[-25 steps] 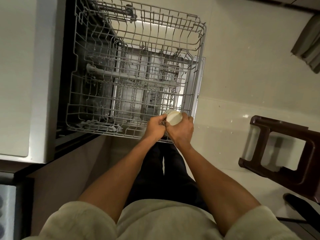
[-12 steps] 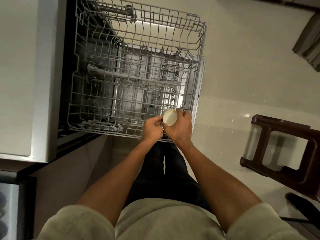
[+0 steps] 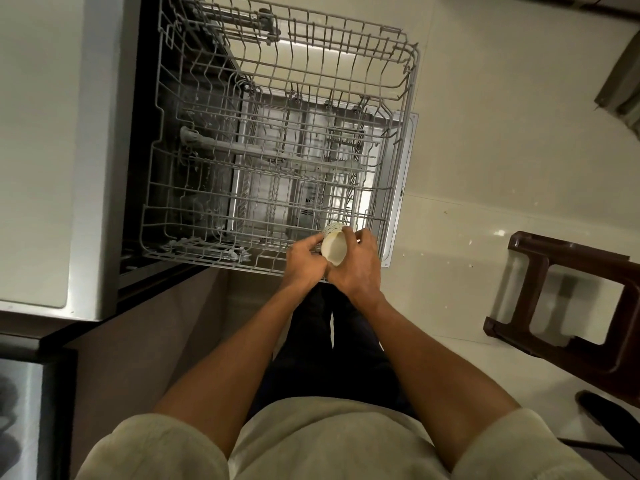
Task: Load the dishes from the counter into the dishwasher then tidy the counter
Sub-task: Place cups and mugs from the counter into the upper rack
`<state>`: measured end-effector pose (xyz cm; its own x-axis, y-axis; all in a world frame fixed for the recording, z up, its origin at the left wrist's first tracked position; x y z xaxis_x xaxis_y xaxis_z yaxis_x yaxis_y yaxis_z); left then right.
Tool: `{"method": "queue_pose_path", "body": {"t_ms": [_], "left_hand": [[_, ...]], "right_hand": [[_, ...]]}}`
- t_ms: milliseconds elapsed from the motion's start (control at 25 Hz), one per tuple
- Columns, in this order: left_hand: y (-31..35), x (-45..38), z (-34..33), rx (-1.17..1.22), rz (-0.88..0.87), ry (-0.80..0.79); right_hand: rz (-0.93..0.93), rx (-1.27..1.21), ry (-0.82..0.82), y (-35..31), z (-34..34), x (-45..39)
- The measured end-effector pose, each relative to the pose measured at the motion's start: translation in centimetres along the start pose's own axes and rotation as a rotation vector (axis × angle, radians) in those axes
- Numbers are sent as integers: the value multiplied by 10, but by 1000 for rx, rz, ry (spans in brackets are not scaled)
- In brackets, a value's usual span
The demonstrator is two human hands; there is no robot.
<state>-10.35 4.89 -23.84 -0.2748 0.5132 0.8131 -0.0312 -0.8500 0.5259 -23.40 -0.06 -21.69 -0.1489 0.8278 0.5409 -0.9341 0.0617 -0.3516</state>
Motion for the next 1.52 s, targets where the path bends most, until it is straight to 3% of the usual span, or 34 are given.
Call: {"method": "queue_pose_path", "body": {"t_ms": [280, 560, 760, 880, 1120, 1520], "left_hand": [[0, -11, -1, -104, 21, -32], [-2, -12, -7, -210, -15, -53], [1, -12, -7, -233, -22, -48], [-1, -12, -10, -208, -23, -64], [-3, -12, -9, -172, 8, -44], [-5, -9, -6, -24, 27, -37]], "right_hand": [[-28, -10, -27, 1, -4, -5], [-25, -177, -93, 8, -5, 2], [-227, -357, -78, 32, -16, 7], [-319, -474, -62, 39, -14, 11], [-243, -505, 13, 30, -4, 10], [-363, -627, 8, 41, 0, -7]]}}
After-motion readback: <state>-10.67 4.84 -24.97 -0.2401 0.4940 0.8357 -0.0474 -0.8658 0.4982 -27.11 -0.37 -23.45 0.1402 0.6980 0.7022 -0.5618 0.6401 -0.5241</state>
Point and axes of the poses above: each hand's wrist, its own x-axis away from the middle knuckle, its own z-axis out of the back of the hand, y = z × x, the point moved 10 cm from there along -x, towards the middle knuckle, and after that the axes turned 3 degrees about x, right-handed, at the moved point
